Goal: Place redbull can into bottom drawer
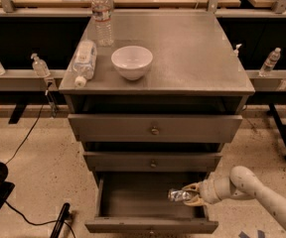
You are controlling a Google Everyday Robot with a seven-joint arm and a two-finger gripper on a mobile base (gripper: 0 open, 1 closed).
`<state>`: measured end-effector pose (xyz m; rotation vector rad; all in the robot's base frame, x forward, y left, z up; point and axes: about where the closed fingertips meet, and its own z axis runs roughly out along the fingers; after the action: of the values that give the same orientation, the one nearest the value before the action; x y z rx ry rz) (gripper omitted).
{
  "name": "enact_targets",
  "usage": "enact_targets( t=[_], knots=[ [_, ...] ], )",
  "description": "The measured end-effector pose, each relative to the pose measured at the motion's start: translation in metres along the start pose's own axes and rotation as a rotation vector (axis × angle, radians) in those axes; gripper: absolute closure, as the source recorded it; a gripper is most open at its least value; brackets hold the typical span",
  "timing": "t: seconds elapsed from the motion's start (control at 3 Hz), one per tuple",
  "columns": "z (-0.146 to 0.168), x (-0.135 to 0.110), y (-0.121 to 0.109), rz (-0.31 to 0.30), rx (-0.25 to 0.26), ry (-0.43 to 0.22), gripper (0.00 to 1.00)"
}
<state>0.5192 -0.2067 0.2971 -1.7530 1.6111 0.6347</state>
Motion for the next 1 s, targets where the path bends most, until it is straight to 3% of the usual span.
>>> enact_targets(
  t=[0.33,1.0],
  knots=[
    [0.034,0.045,0.001,-0.015,0.022,-0.065,0.96],
    [0.067,0.068,-0.007,0.038,0.065,-0.133,0.51]
  ],
)
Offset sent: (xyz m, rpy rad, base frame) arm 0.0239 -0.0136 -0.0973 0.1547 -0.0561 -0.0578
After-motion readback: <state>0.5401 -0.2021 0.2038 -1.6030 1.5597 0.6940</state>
